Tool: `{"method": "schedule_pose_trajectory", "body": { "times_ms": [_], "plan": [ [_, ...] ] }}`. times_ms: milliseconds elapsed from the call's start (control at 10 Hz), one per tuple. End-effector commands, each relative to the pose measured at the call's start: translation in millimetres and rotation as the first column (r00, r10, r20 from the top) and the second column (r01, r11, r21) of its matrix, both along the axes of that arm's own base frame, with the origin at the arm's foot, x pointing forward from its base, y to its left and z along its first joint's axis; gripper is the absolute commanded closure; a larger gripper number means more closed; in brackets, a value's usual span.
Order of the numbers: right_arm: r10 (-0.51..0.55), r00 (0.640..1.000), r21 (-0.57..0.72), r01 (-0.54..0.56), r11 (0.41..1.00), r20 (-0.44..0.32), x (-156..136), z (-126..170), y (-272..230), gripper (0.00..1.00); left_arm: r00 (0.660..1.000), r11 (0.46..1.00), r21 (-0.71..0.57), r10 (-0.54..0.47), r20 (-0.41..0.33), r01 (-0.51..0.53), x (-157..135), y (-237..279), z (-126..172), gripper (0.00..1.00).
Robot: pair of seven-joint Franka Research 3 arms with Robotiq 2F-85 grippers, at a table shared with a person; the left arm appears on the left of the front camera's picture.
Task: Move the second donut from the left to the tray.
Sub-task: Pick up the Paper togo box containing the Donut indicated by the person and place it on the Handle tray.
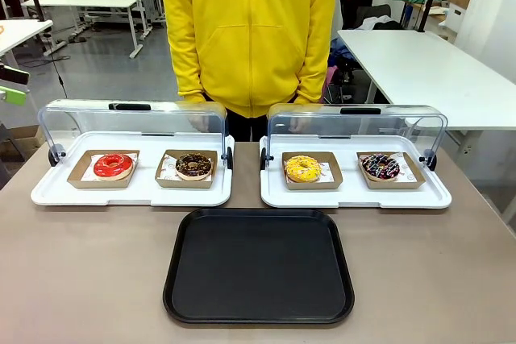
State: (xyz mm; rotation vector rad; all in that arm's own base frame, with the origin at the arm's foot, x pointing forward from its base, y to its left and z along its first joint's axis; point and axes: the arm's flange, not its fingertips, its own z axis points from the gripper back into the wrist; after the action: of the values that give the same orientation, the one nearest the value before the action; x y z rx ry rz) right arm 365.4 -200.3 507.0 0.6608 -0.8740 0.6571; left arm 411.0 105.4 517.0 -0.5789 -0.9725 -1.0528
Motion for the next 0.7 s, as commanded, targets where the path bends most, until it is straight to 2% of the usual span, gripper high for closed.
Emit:
{"method": "schedule_pose_trajectory", "body": {
  "times_ms": [0, 600],
  "plan": [
    [0.009, 0.999, 0.010, -0.010, 1.000, 0.036, 3.6, 1.3, -1.8, 0.00, 1.000, 1.000, -0.019, -0.002, 0.009, 0.003, 2.7, -1.3, 2.1, 0.00],
    [0.009, 0.999, 0.010, -0.010, 1.000, 0.036, 3.6, 1.3, -1.8, 0.00, 1.000, 1.000, -0.019, -0.002, 0.009, 0.003, 2.7, -1.3, 2.1, 0.00]
  ]
}}
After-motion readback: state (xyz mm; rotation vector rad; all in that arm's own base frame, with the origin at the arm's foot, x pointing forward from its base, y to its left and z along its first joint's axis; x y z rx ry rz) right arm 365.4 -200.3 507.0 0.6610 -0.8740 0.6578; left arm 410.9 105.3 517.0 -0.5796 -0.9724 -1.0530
